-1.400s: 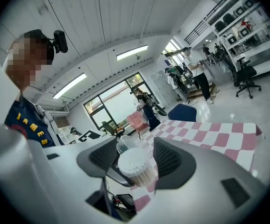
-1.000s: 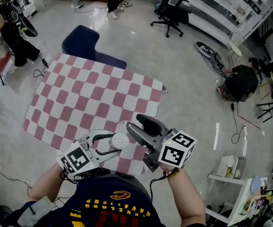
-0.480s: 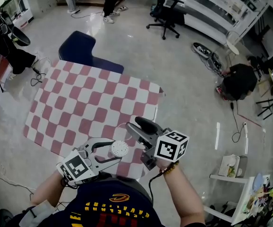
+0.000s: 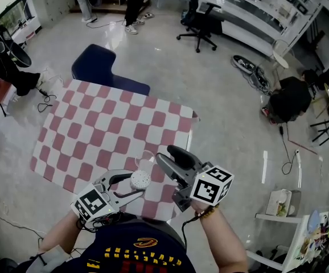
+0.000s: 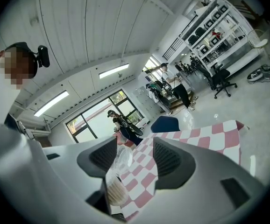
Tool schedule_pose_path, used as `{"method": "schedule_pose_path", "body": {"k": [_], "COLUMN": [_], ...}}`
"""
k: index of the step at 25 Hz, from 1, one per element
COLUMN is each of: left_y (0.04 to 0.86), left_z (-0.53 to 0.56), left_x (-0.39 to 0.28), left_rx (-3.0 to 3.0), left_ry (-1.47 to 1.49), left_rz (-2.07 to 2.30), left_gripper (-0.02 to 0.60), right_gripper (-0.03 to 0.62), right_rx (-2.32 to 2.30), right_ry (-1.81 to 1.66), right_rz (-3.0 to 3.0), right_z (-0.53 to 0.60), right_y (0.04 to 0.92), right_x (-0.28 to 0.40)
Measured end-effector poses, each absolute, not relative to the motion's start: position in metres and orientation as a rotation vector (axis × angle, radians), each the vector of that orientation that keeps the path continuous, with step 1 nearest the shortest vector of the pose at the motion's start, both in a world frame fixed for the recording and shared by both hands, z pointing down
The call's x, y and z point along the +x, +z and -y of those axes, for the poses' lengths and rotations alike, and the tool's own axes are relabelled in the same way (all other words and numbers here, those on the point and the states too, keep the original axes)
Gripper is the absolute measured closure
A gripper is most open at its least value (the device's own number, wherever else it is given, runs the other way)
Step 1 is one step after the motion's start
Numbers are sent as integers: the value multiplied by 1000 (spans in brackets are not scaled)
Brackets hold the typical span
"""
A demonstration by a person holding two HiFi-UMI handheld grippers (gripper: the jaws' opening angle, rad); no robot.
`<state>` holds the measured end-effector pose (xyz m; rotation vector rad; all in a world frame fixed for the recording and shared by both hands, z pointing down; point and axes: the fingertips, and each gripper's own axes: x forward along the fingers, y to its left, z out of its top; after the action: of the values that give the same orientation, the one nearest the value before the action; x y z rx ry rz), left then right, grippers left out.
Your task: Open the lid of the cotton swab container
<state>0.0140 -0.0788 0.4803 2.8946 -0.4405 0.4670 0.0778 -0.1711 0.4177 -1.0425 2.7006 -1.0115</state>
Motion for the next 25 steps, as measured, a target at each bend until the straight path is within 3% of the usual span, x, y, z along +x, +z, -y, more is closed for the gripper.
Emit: {"method": "schedule_pose_path", "body": {"k": [9,17,25], "left_y": [462,445,428], "left_z": [103,114,118], "left_x": [2,-4,-10], "left_rx": [2900,2855,2844], "left_ry": [383,277,216], "left_rz": [623,740,818], "left_gripper": [353,353,353], "right_gripper": [353,542,583], "right_rx": [-1200,-1300,-1324], "right_ry": [-791,-607,-550], "right_rz": [-2755,-2827,-2829], "right_z": [161,146,130], "right_y": [404,403,398], "right_x": [81,79,86]}}
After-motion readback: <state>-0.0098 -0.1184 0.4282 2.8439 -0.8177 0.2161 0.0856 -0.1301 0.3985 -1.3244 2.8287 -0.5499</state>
